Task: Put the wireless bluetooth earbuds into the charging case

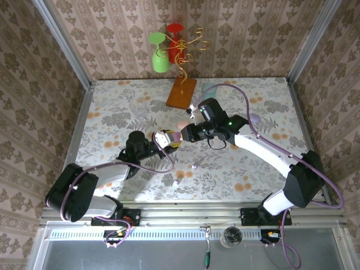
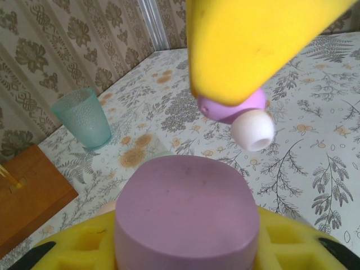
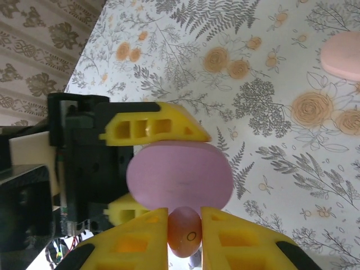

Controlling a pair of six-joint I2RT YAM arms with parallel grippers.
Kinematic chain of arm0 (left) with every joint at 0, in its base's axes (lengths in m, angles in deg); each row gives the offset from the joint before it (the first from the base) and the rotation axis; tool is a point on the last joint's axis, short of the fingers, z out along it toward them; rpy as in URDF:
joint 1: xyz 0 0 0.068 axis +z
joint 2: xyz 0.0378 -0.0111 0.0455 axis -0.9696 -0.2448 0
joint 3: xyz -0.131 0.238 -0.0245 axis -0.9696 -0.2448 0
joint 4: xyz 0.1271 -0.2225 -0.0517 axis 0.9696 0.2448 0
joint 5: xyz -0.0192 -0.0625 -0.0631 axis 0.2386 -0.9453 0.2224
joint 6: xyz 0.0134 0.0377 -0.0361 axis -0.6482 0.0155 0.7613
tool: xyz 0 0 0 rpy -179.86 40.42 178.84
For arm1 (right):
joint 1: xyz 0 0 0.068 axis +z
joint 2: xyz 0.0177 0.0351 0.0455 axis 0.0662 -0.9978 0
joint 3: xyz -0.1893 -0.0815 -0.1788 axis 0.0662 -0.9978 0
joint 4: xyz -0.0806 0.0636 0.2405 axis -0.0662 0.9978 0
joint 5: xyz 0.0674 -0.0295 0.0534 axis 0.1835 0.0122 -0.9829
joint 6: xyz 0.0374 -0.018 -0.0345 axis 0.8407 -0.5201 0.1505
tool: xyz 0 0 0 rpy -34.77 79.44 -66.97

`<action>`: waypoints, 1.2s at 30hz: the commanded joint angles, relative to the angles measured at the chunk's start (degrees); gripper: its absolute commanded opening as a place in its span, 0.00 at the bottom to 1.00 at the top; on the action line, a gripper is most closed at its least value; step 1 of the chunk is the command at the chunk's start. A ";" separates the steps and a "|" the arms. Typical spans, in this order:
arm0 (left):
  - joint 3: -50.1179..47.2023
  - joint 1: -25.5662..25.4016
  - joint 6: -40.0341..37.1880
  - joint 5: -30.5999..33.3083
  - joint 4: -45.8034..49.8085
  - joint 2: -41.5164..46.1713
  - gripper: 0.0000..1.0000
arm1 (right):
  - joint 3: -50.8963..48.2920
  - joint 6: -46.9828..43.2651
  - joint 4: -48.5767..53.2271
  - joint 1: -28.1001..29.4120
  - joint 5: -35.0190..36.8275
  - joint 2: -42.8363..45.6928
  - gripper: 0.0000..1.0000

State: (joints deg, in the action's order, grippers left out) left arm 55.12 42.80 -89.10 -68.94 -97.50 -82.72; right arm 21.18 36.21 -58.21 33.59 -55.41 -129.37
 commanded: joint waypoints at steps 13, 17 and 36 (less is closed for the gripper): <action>-0.89 5.31 15.17 -5.78 -8.92 -0.31 0.32 | -14.12 6.21 -3.86 -8.15 3.73 1.36 0.20; -0.89 5.66 17.20 -8.68 -9.41 -0.05 0.32 | -20.23 7.69 -6.10 -9.82 5.34 -1.14 0.21; 2.13 5.68 18.89 -16.93 1.04 3.43 0.32 | -24.58 -1.75 -9.85 -10.06 8.16 5.76 0.74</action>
State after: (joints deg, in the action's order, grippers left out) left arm 55.05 48.19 -71.27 -82.10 -99.88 -81.62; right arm -4.50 41.11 -68.31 23.54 -49.49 -128.82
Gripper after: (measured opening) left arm 0.392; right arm 0.707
